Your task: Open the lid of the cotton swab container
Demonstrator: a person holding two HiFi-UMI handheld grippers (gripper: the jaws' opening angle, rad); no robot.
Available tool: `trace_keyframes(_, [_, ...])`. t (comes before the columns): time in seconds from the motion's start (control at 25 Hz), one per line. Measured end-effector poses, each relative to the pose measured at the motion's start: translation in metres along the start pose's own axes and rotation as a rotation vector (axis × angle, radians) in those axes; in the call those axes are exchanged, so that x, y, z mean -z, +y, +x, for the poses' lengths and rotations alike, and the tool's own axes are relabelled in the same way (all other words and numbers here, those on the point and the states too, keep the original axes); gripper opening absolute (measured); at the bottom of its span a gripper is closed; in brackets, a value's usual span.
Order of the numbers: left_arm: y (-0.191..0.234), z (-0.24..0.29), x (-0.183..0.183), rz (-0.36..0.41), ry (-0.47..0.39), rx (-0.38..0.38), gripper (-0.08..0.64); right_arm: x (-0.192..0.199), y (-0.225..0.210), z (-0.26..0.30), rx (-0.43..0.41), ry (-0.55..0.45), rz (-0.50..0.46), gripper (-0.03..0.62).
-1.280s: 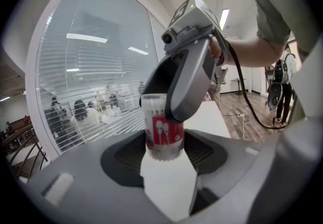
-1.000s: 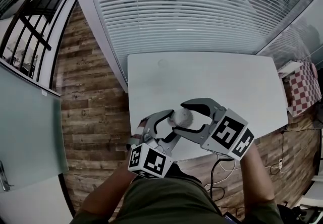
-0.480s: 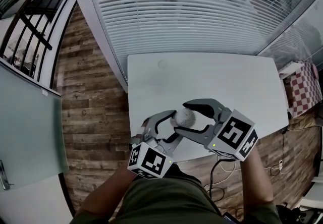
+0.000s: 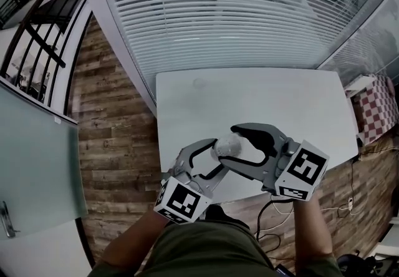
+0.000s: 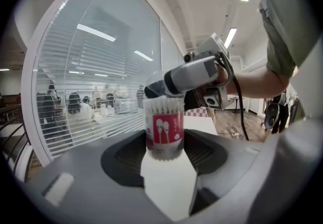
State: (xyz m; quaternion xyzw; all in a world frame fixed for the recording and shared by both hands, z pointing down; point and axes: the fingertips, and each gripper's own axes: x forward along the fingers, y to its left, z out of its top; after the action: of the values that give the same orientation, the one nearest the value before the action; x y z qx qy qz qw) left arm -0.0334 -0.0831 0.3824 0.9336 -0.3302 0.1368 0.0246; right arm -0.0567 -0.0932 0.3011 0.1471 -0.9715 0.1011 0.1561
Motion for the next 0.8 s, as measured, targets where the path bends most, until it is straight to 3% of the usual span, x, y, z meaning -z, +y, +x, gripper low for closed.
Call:
trace_keyframes(0.48, [0.001, 0.004, -0.025, -0.029, -0.053, 0.019, 0.239, -0.024, -0.015, -0.032, 0.02, -0.29, 0.1, 0.278])
trace_keyframes(0.8, [0.004, 0.003, -0.039, -0.023, -0.059, 0.012, 0.238, -0.033, -0.021, -0.049, 0.012, -0.401, 0.147, 0.279])
